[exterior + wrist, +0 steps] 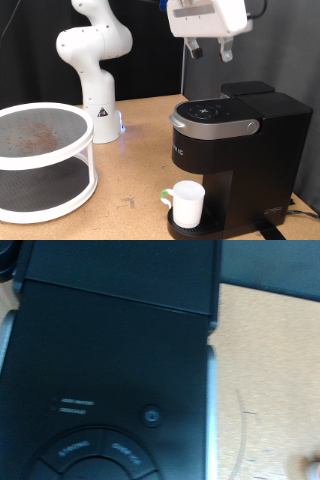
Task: Make a cup of coffee with the keurig machine
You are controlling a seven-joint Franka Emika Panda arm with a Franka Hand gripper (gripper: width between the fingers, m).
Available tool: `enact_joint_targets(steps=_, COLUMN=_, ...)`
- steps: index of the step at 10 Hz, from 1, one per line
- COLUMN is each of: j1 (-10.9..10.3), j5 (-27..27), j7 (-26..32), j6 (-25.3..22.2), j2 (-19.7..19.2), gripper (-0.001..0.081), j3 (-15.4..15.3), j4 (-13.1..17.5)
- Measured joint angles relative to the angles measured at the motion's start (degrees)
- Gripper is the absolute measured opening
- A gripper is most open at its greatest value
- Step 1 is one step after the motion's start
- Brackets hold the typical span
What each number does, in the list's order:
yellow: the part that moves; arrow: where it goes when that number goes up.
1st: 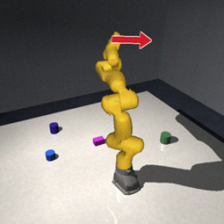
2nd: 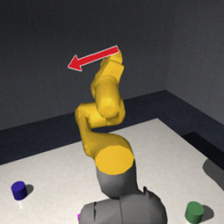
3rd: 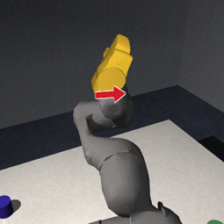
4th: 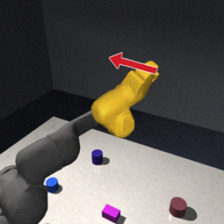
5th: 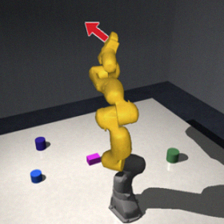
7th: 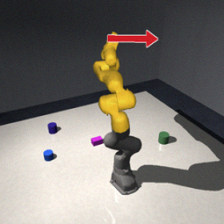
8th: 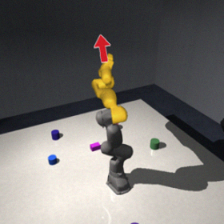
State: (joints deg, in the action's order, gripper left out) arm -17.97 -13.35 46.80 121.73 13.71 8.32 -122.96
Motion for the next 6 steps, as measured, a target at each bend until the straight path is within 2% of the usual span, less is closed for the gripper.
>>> enact_joint_targets(steps=3, j1=0.5, j5=0.2, j7=0.1, j6=-2.6, j2=-2.6, gripper=0.0808, j3=0.3, j4=0.6)
enact_joint_targets(steps=5, j1=0.7, j5=-0.2, j7=0.7, j6=2.6, j2=-3.8, gripper=0.0808, j3=0.5, j4=-0.8)
enact_joint_targets(steps=6, j1=0.7, j5=-0.9, j7=2.0, j6=3.5, j2=-4.2, gripper=0.0684, j3=0.7, j4=-1.3)
